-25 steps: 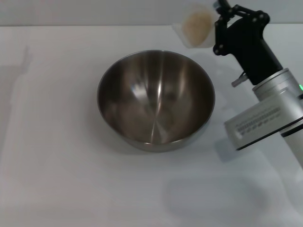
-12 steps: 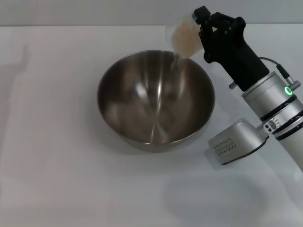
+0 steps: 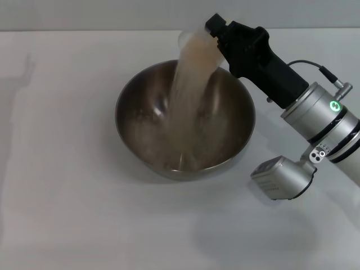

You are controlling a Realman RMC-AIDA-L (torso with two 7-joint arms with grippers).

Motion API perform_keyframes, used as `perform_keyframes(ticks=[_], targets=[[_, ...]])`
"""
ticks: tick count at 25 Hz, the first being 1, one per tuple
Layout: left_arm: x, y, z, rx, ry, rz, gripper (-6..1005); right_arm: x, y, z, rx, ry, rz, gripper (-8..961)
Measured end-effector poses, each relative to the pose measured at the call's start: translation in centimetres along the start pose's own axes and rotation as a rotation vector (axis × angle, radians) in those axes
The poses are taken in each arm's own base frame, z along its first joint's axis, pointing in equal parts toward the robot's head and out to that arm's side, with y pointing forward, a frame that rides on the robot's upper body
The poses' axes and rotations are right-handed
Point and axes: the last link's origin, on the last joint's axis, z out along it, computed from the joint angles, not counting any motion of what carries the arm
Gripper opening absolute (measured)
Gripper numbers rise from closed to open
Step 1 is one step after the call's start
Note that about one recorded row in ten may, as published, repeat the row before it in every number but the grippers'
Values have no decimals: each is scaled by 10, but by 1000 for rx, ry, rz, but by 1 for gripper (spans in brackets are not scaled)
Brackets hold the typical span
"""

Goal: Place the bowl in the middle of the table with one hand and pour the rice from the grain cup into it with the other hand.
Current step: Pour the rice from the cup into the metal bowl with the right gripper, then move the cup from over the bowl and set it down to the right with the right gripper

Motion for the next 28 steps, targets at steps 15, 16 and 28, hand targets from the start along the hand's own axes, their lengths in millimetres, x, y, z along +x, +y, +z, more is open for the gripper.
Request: perform_keyframes(ticks=[15,16,28], targets=[[1,-3,1,16,2,-47,840,3,1,5,-12,-144,-214,13],[1,-3,1,16,2,-47,840,2,1,5,-12,-154,-229,12],[2,-6,3,25,9,-45,840,13,-9,10,46,6,32,11]])
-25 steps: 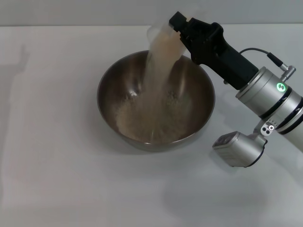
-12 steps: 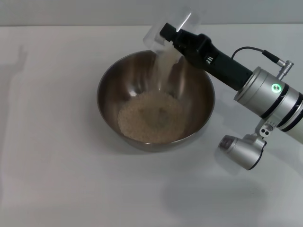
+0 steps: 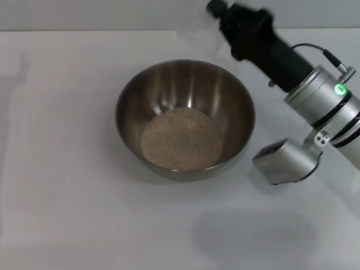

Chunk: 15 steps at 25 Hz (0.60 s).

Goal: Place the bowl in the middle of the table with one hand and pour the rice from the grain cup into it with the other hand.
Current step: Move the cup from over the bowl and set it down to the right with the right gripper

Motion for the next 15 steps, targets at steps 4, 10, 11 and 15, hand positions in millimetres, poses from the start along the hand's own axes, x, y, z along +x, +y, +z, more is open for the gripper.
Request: perform_keyframes(ticks=[4,10,11,15], targets=[[0,-1,-1,2,2,1,840,6,-14,-6,174,209,607,12],[5,2,-1,-10,37,-1,840,27,-7,-30,410,488,1276,12],[5,2,-1,-11,39,0,840,30,-2,-33,419,528,1329,13],[5,3,-2,-15,44,0,840,35,13,-45,415,637,1458,13]])
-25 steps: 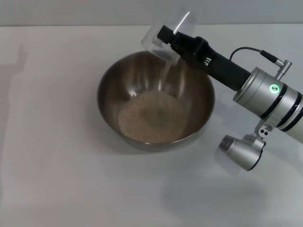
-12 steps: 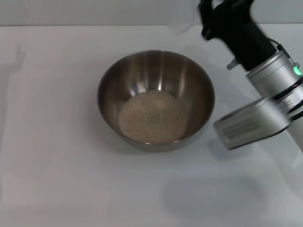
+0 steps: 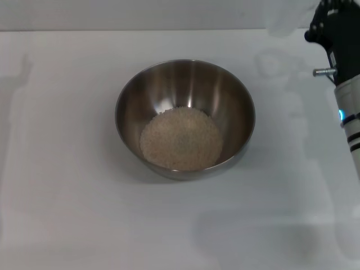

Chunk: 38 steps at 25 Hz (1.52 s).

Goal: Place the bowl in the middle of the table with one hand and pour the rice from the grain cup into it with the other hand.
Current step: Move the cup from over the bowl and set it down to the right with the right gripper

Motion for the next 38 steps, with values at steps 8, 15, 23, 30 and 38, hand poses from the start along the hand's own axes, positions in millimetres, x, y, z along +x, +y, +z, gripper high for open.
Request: perform_keyframes(ticks=[8,15,23,30,38], targets=[[2,-1,-3,-7,9,4,840,39,-5,-6,-20,259,37,14],[4,-1,-6,-13,21,-7,840,54,-2,-8,-50,368,28,13],[6,1,-8,-19,35,-12,840,65,0,-8,-73,448,19,14],[7,4,-11,-29,45,-15,840,66,0,-6,-92,452,-5,51],[9,6,-13,-38,51,-19,840,70,-4,-16,-103,466,-31,236]])
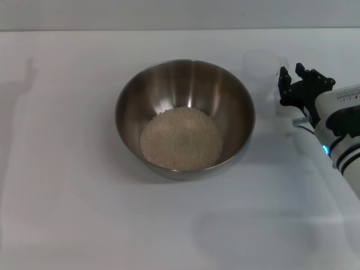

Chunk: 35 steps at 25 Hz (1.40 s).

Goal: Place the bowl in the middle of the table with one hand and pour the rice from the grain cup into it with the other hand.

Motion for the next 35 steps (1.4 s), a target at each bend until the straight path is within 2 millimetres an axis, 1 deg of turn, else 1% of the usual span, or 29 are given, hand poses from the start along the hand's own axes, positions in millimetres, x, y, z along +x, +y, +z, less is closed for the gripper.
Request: perform_keyframes(ticks=[5,6,7,9,10,11,12,13,14,15,16,17,18,19,20,21,22,23,25,26,27,30,31,35], targets=[[1,0,0,-2,2,0,840,7,0,-11,-10,-11,-24,303],[1,0,-1,0,1,0,840,10,0,-18,-14,-27,-32,302],[1,0,-1,0,1,0,840,10,0,-18,-14,-27,-32,300],[0,-1,-2,3,-1,4,840,11,0,-27,-13,-65,-40,297],[0,-2,-3,5,-4,8,840,9,-2,-35,-6,-104,-42,296],[0,-4,-6,11,-11,18,840,3,-7,-49,19,-196,-42,294],[0,-4,-6,11,-11,18,840,3,-7,-49,19,-196,-42,294],[-1,-6,-8,15,-19,23,840,-6,-12,-61,51,-297,-37,294],[-1,-6,-8,15,-19,23,840,-6,-12,-61,51,-297,-37,295],[-2,-7,-9,18,-24,25,840,-13,-14,-63,62,-345,-30,295],[-4,-9,-12,23,-36,28,840,-25,-18,-61,62,-415,-9,295],[-4,-9,-12,23,-36,28,840,-25,-18,-61,62,-415,-9,300],[-8,-11,-16,30,-53,33,840,-36,-21,-51,32,-456,18,305],[-8,-11,-16,30,-53,33,840,-36,-21,-51,32,-456,18,309],[-9,-12,-17,32,-59,35,840,-43,-24,-41,4,-474,35,314],[-11,-14,-21,36,-71,39,840,-57,-26,-26,-42,-500,64,319],[-11,-14,-21,36,-71,39,840,-57,-26,-26,-42,-500,64,340],[-14,-16,-25,43,-83,43,840,-68,-25,-17,-66,-520,75,361],[-15,-17,-28,46,-89,46,840,-81,-21,-6,-90,-549,65,403],[-17,-18,-33,49,-94,49,840,-94,-17,3,-108,-580,42,423],[-17,-18,-33,49,-94,49,840,-94,-17,3,-108,-580,42,444],[-18,-17,-38,46,-99,46,840,-106,-16,9,-114,-615,19,507],[-18,-17,-40,44,-102,48,840,-112,-15,13,-120,-631,6,516],[-19,-18,-41,44,-105,55,840,-119,-15,17,-120,-643,-17,551]])
